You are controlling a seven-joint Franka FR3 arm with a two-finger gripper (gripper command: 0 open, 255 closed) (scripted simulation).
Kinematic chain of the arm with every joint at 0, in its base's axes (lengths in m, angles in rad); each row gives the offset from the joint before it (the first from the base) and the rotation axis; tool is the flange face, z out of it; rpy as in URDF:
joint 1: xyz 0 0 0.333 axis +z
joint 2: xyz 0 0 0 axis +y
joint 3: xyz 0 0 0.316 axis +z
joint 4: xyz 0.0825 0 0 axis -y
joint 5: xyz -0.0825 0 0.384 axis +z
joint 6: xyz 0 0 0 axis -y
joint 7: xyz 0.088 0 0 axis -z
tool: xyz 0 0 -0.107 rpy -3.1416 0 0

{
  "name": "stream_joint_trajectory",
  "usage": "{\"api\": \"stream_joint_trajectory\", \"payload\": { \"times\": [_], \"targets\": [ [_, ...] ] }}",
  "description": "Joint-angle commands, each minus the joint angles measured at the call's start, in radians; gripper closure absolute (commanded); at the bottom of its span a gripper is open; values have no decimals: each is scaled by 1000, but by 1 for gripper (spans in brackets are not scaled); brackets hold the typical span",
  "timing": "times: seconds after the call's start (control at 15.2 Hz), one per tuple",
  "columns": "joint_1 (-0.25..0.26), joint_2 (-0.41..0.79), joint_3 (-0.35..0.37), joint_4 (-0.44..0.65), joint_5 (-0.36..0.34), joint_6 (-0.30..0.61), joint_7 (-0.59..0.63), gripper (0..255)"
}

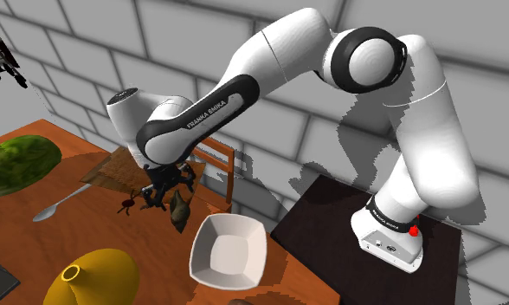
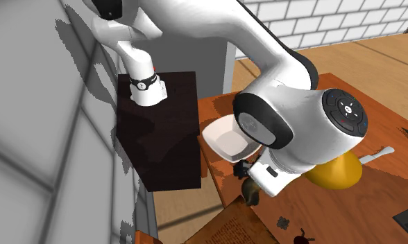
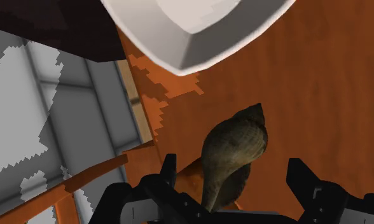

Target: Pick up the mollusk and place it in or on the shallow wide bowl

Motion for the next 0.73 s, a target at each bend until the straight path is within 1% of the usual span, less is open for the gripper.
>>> {"api": "stream_joint_trajectory", "payload": {
  "times": [0.0, 0.13, 0.66],
  "targets": [
    [-7, 51, -12, 35, -4, 33, -16, 0],
    [-13, 99, -23, 68, -7, 62, -30, 0],
    [-6, 142, -37, 36, -24, 137, -19, 0]
  ]
}}
